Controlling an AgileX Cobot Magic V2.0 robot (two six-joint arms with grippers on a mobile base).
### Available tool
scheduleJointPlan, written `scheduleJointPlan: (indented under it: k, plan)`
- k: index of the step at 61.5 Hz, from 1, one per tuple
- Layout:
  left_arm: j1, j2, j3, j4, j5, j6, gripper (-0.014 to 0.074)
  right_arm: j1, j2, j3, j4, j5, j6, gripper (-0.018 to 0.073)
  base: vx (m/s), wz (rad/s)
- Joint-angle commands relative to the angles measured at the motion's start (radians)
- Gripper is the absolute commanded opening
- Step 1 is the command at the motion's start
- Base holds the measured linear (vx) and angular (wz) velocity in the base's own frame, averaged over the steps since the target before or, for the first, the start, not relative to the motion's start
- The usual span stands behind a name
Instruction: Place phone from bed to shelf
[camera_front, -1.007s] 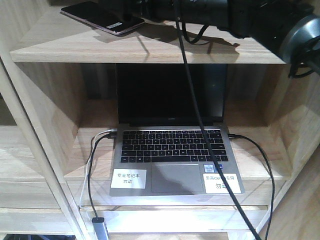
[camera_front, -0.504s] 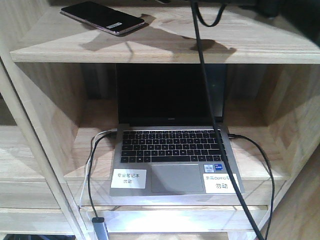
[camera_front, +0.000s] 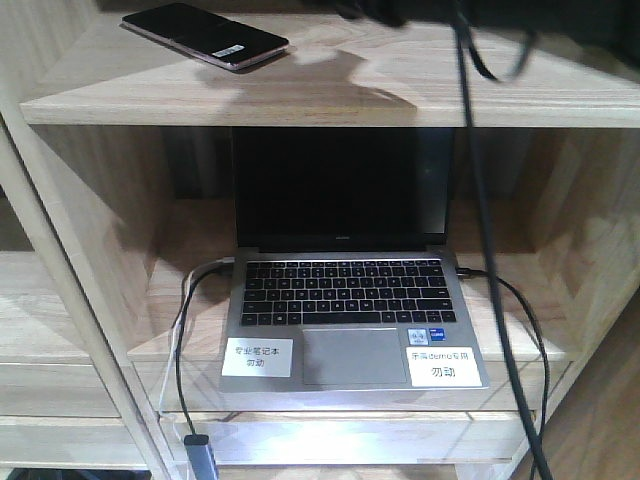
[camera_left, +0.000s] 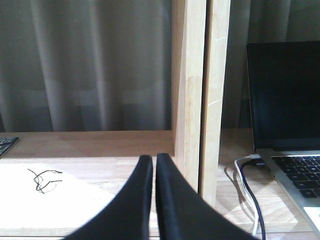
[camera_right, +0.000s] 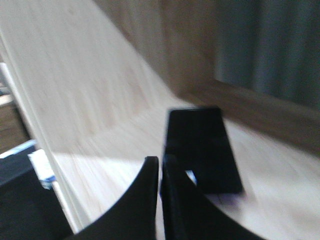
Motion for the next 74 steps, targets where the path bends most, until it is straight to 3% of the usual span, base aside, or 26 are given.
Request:
scheduleJointPlan:
  k: [1,20,43,74]
  plan:
    - [0.003,-0.006,-0.025,-0.01,-0.072,-0.009,0.0001,-0.003,-0.112,0.09,0.029,-0.105,-0.024,-0.0006,0.0,0.0]
    - [0.003,-0.006,-0.025,-0.01,-0.072,-0.009,0.0001,-0.003,-0.366,0.471,0.054,-0.249,-0.04,-0.0006,0.0,0.0]
    - [0.003,-0.006,-0.025,-0.01,-0.072,-0.009,0.0001,-0.003,-0.664,0.819,0.074,-0.285,-0.072,-0.0006,0.0,0.0]
    - [0.003,-0.006,-0.025,-0.01,-0.072,-0.009,0.0001,-0.003,-1.106,1.097,0.075,-0.285,-0.075,-0.0006,0.0,0.0]
